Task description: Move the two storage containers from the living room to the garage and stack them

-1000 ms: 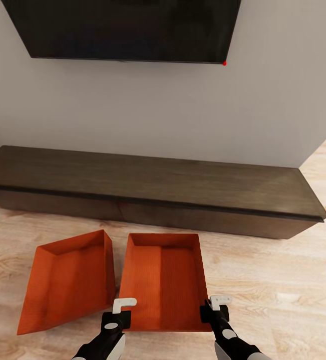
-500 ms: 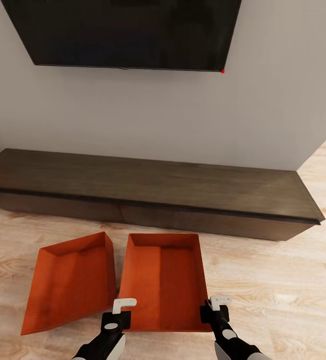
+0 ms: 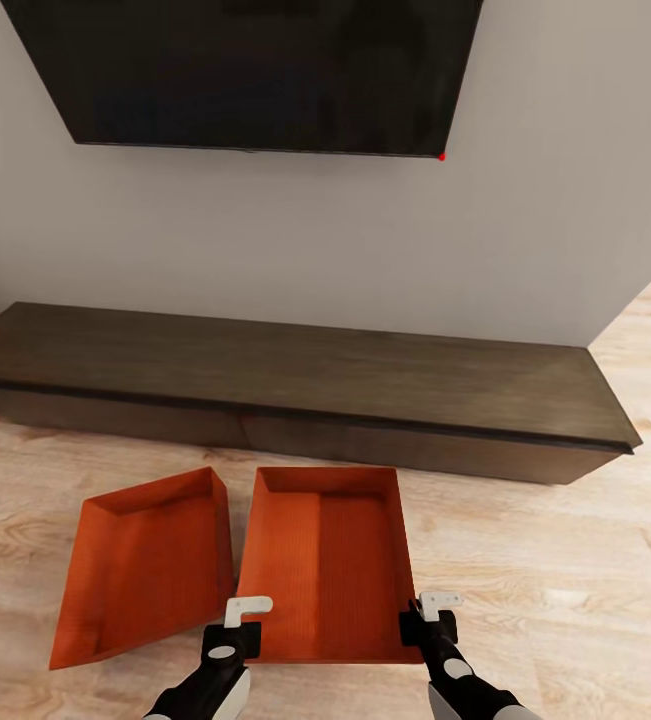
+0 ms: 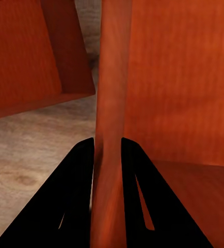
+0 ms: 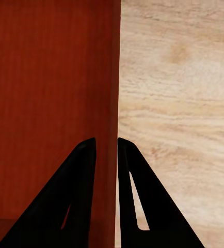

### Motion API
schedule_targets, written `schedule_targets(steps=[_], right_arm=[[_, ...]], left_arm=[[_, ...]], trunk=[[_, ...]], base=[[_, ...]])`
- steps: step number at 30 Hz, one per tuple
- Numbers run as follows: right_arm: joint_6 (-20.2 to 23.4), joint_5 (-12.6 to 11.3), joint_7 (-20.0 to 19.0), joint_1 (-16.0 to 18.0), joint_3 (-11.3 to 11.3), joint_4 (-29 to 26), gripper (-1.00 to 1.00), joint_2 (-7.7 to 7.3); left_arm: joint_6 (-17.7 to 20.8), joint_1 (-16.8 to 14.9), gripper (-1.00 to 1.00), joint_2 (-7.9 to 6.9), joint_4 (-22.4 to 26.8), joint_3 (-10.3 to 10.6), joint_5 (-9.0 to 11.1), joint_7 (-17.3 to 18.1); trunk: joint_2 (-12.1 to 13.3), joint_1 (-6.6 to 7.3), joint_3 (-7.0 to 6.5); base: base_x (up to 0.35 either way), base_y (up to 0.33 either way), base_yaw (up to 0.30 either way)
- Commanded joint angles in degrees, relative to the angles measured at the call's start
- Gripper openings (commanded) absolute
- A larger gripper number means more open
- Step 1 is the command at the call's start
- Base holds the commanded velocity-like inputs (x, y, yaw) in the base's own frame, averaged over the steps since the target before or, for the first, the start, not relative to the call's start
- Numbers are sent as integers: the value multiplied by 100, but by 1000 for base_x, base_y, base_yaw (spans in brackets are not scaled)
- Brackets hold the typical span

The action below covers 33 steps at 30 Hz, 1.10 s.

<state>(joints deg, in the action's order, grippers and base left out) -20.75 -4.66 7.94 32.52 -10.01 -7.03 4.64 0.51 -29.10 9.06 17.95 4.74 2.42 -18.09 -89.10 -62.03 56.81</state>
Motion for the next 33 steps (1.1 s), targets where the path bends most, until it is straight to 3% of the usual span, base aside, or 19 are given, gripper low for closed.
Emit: schedule_targets(steps=[1,33], right_arm=[[-78,-67,53,9,133,-11,-100,-1],[-174,-63,59,9,149,-18,-100,2]], left_arm=[[11,1,-100,-27,-39,18,60,-89],[11,1,-100,-27,-39,18,72,-89]], trunk=[[40,23,-16],[1324,726,-591]], base=[[0,0,0],[0,0,0]])
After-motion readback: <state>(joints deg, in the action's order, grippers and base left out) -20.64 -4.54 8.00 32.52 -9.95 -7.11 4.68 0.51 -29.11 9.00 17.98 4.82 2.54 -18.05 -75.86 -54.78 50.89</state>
